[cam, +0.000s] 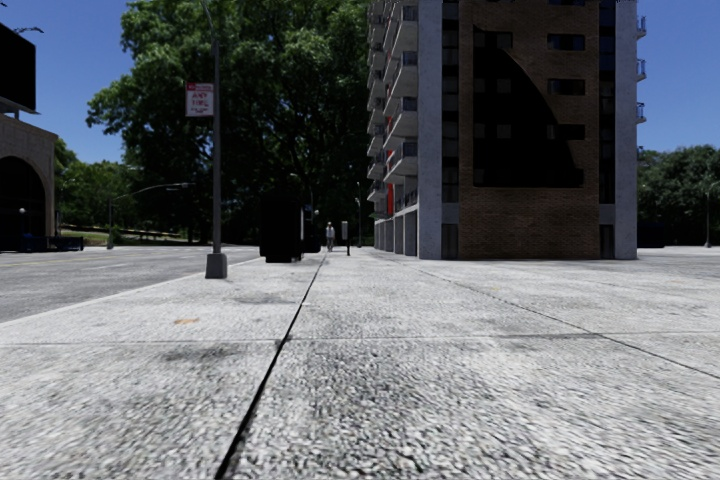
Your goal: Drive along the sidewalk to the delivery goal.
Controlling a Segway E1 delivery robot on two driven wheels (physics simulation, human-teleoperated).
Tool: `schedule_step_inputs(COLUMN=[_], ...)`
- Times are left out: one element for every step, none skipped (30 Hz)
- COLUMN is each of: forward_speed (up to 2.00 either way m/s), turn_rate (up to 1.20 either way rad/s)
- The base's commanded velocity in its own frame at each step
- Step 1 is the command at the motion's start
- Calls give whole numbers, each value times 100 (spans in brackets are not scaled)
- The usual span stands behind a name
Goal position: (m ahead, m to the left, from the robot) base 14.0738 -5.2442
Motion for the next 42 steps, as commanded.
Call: schedule_step_inputs(forward_speed=[200,200,200,200,200,200,200,200,200,200,200,200,200,200,200,200,200,200,200,200,200,200,200,200,200,200,200,200,200,200,200,200,200,200,200,200,200,200,200,200,200,200], turn_rate=[-29,-29,-29,-29,-30,-30,-30,-31,-32,-32,-32,-33,-33,-34,-34,-34,-34,-34,-34,-34,-34,-34,-34,-34,-35,-35,-35,-35,-35,-35,-35,-35,-35,-35,-35,-35,-35,-35,-35,-35,-35,-35])
